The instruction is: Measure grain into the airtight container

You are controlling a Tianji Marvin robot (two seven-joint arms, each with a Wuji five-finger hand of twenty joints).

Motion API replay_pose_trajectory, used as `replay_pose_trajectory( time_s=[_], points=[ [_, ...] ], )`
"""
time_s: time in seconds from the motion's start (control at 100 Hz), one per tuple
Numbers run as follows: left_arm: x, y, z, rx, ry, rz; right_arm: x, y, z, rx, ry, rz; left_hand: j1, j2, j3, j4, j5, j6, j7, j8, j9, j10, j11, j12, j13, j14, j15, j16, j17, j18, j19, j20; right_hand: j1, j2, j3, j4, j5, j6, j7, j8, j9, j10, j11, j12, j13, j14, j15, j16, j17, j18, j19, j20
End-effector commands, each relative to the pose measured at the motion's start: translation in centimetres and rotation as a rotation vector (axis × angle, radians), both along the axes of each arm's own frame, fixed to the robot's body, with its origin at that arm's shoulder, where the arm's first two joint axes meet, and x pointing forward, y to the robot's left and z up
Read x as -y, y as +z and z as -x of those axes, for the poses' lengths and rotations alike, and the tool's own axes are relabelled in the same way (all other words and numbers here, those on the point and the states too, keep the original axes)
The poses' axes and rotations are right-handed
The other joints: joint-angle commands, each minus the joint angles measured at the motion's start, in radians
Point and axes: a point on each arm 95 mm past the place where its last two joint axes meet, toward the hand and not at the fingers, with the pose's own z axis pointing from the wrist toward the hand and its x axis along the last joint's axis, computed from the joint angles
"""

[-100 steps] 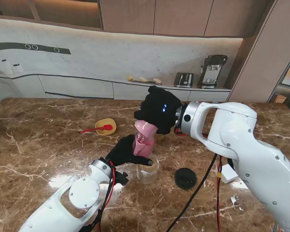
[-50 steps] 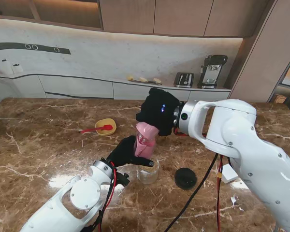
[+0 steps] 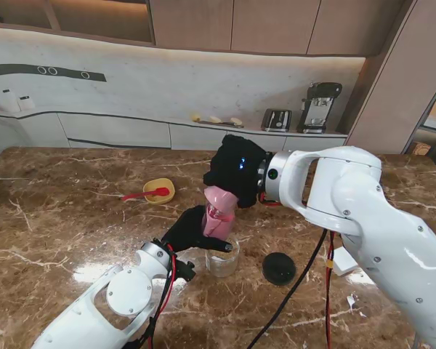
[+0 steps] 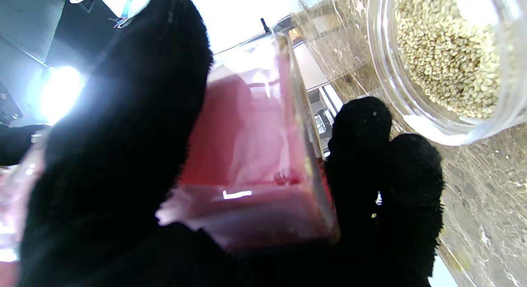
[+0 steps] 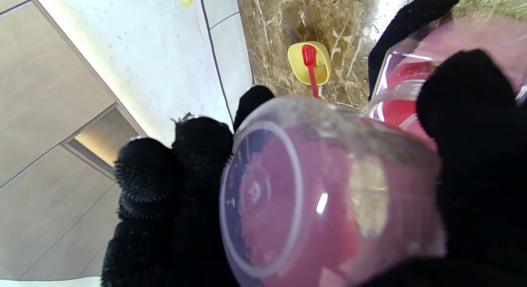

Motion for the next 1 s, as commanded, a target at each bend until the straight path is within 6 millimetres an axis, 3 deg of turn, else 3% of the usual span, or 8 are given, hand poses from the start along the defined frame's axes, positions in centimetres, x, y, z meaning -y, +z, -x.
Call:
replay_pose_trajectory(
  time_s=[0.0,0.99],
  points=[
    [0.9,1.5,-0.1,0.036,-0.013,0.037,0.0,-1.2,-0.1,-0.024,-0.008,0.039,0.194,0.513,0.164,-0.030,0.191,-0.181,0.215,0.020,0.110,-0.068,0.104,0.030,0.058,-0.052,0.044,-0.002,0.013,-0.019,0.061,0.000,0.136,0.239,0.340,0.010,0.138,-0.102,0.032,-0.005,0.158,-0.165,0.324,0.120,0.073,-0.218,0.123,0.061,0.004,-0.076,0.066,0.035],
    [1.0,1.4,-0.2,0.032,-0.013,0.054,-0.1,-3.0,-0.5,0.072,0.033,0.074,0.192,0.511,0.169,-0.031,0.191,-0.175,0.213,0.019,0.112,-0.062,0.105,0.031,0.059,-0.052,0.046,-0.002,0.016,-0.018,0.062,0.000,0.132,0.209,0.341,0.012,0.160,-0.110,0.041,-0.012,0.213,-0.182,0.354,0.150,0.135,-0.238,0.170,0.066,0.063,-0.084,0.112,0.050]
  ],
)
